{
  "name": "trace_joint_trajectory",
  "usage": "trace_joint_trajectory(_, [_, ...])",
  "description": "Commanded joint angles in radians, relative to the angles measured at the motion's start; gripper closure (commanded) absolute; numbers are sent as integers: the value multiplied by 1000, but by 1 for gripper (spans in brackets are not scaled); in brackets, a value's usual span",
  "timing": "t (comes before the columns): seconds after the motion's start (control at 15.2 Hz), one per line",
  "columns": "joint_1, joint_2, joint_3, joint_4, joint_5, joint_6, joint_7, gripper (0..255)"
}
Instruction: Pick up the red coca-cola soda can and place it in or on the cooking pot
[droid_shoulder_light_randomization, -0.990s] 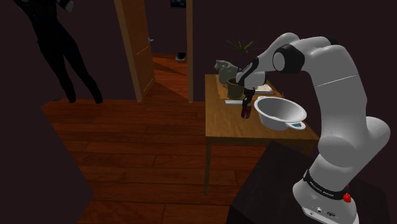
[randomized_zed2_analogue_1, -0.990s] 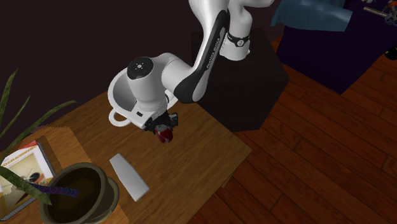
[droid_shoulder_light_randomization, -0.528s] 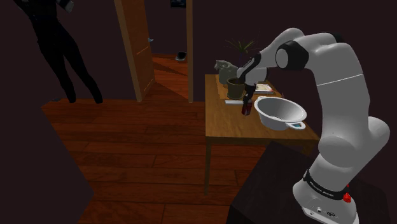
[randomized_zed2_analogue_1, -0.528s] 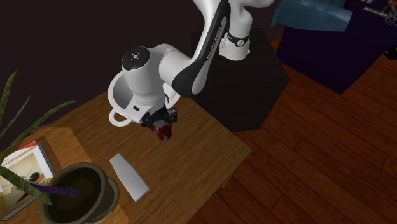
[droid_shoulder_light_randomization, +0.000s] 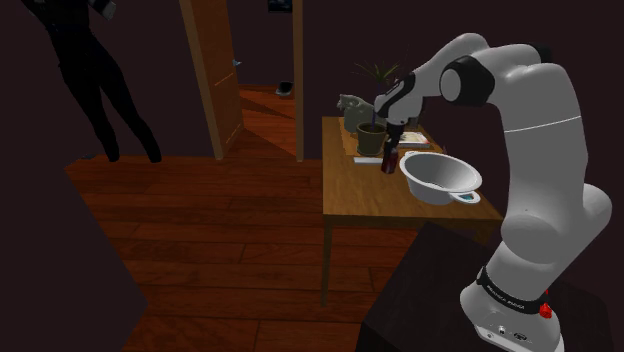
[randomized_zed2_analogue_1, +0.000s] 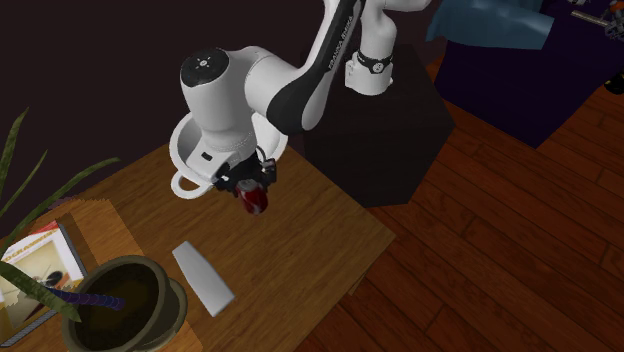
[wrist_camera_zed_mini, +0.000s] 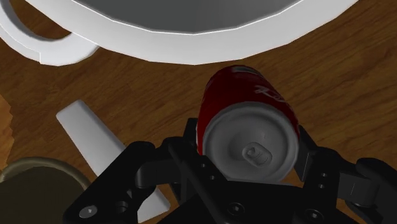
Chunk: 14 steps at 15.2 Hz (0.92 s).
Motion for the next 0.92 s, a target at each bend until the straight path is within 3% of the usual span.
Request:
trace_joint_trajectory(0.0, [5,-18,-5,0,-8,-18,5,255])
trace_joint_trajectory(0.86, [19,-104,-30,55,-50,-152,31,255])
